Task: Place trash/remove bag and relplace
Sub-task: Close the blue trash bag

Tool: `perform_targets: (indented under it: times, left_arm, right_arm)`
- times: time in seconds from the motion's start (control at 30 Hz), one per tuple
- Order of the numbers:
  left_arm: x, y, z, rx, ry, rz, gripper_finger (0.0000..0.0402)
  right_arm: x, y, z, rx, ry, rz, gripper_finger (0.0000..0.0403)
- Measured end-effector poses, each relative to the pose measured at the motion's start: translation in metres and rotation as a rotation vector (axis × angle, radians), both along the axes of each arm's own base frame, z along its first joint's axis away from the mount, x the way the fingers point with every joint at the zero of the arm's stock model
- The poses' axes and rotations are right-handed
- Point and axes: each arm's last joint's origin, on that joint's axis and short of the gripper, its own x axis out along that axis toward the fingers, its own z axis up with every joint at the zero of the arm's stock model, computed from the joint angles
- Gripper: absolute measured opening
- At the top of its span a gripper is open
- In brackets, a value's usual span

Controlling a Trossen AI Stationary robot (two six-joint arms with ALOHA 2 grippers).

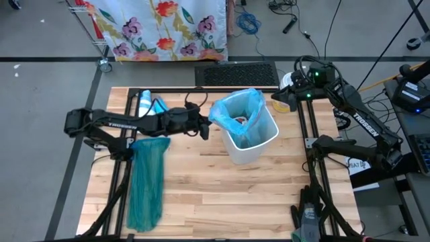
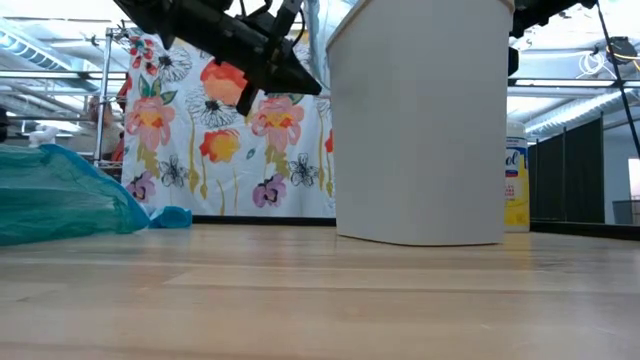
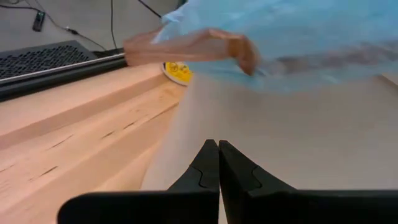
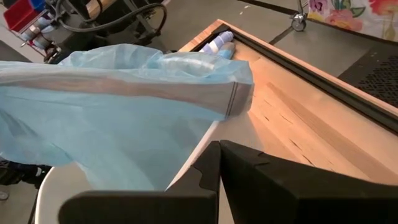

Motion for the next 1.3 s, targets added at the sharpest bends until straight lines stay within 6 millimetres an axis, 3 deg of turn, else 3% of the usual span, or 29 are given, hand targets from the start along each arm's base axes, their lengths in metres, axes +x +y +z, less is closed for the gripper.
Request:
perform_targets:
  times: [0.3, 0.6, 0.93, 1.3]
  left_arm:
    - [0.0, 0.001, 0.001, 0.007, -0.011, 0.008, 0.0]
    - [0.0, 0.017, 0.012, 0.029, -0.126, 0.063, 0.0]
    - [-0.004, 0.036, 0.019, 0.046, -0.194, 0.128, 0.0]
    - [-0.01, 0.057, 0.051, 0.112, -0.463, 0.166, 0.0]
  right_arm:
    - [0.001, -0.002, -0.002, -0.006, 0.031, -0.043, 0.0]
    - [0.003, -0.005, -0.001, -0.023, 0.013, -0.041, 0.0]
    - [0.027, -0.006, -0.006, -0.033, 0.018, 0.031, 0.0]
    - [0.048, -0.004, 0.003, -0.106, -0.085, 0.103, 0.0]
